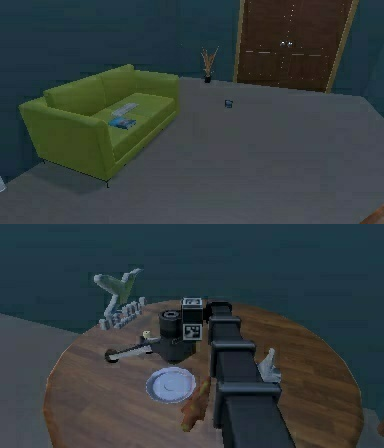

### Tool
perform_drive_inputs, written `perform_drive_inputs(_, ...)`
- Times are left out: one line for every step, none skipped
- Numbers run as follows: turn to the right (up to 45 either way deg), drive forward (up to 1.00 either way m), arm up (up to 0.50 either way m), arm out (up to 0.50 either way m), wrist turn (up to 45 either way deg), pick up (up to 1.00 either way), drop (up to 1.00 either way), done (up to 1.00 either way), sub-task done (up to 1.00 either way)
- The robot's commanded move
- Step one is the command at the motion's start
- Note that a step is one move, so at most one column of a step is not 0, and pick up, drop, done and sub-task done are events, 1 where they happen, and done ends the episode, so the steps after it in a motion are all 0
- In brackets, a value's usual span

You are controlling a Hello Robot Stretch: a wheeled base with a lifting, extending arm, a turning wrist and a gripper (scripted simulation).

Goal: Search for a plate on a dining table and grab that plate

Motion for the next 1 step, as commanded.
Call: perform_drive_inputs(0.0, 0.0, 0.0, 0.0, 27.0, 0.0, 0.0, 0.0, 0.0)
